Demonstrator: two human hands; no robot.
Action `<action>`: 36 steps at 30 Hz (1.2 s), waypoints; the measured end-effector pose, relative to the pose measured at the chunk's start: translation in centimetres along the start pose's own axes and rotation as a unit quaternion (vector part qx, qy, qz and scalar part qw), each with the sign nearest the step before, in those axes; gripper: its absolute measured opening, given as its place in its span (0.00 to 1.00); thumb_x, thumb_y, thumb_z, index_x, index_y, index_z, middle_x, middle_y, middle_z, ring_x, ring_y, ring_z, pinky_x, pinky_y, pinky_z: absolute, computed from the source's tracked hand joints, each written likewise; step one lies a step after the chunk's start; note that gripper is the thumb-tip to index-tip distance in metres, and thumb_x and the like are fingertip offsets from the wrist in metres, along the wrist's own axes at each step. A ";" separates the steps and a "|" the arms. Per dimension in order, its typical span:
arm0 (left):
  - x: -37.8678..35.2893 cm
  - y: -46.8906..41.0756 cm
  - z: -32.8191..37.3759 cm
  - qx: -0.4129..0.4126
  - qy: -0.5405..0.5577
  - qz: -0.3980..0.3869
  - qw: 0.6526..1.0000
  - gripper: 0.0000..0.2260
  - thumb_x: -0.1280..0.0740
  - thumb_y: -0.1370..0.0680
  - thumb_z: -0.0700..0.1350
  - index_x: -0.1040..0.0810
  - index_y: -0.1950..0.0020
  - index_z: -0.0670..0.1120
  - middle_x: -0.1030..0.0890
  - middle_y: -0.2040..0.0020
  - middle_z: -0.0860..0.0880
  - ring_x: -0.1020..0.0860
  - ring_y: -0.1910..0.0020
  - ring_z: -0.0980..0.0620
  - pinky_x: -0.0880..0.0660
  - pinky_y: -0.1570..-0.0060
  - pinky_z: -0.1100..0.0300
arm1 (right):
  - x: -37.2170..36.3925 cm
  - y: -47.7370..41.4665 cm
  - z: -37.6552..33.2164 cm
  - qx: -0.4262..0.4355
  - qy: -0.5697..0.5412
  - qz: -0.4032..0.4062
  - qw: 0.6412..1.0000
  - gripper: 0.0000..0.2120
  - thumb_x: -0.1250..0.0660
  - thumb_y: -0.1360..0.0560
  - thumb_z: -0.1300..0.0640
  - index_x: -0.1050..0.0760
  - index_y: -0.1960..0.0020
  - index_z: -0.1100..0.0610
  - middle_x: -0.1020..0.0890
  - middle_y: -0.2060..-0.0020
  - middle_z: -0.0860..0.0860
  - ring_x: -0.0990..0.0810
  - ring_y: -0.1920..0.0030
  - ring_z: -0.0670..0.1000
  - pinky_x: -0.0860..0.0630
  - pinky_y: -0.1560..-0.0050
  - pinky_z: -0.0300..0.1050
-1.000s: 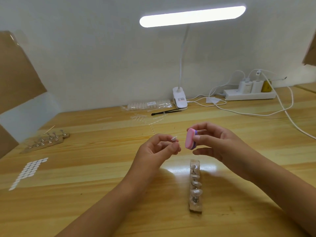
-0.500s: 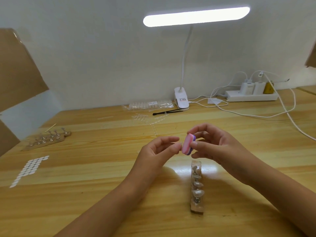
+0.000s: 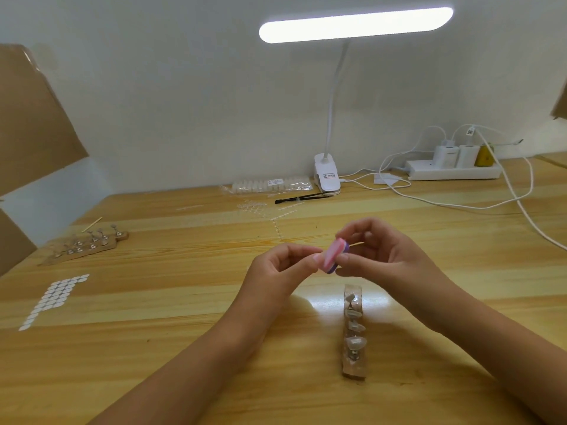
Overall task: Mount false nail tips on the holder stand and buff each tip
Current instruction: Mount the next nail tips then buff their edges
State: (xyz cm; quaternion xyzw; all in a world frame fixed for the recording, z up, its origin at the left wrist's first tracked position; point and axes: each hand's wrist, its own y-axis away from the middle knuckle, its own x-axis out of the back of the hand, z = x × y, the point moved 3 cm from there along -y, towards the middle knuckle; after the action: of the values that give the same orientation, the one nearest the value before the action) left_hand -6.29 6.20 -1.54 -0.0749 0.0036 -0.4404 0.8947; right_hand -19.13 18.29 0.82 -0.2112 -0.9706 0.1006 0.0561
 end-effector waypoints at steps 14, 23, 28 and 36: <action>0.0 0.4 0.4 -0.061 -0.081 0.008 0.995 0.08 0.28 0.23 0.43 0.15 0.48 0.55 0.15 0.51 0.53 0.18 0.47 0.56 0.22 0.45 0.61 | 0.4 0.1 -0.8 0.016 0.047 -0.004 0.999 0.16 0.31 0.31 0.54 0.18 0.44 0.54 0.14 0.52 0.50 0.15 0.51 0.48 0.22 0.52 0.34; -0.5 0.5 0.2 -0.080 -0.097 0.013 0.992 0.08 0.27 0.25 0.44 0.14 0.49 0.56 0.15 0.51 0.55 0.18 0.47 0.57 0.24 0.46 0.64 | 0.3 0.1 -0.7 0.025 0.067 -0.017 0.997 0.16 0.31 0.30 0.54 0.17 0.44 0.55 0.14 0.54 0.51 0.16 0.52 0.48 0.23 0.51 0.34; 0.0 0.3 0.2 -0.057 -0.048 0.015 0.997 0.10 0.27 0.24 0.44 0.14 0.52 0.60 0.14 0.51 0.55 0.17 0.49 0.58 0.23 0.50 0.68 | 0.4 0.2 -0.8 0.023 0.079 -0.034 0.996 0.16 0.30 0.30 0.52 0.17 0.44 0.53 0.14 0.54 0.51 0.16 0.52 0.49 0.23 0.50 0.35; -0.4 0.4 0.5 -0.058 -0.029 0.008 0.998 0.08 0.27 0.27 0.48 0.15 0.49 0.56 0.14 0.51 0.57 0.17 0.49 0.61 0.25 0.52 0.72 | 0.5 0.2 -0.9 0.021 0.088 -0.034 0.995 0.15 0.30 0.30 0.51 0.17 0.44 0.51 0.14 0.53 0.50 0.16 0.52 0.49 0.21 0.47 0.38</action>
State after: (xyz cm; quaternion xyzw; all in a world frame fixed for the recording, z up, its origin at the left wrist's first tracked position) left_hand -6.16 6.82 -1.11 -0.1395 0.0036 -0.4303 0.8918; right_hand -19.40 18.85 1.72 -0.1851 -0.9661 0.1002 0.1496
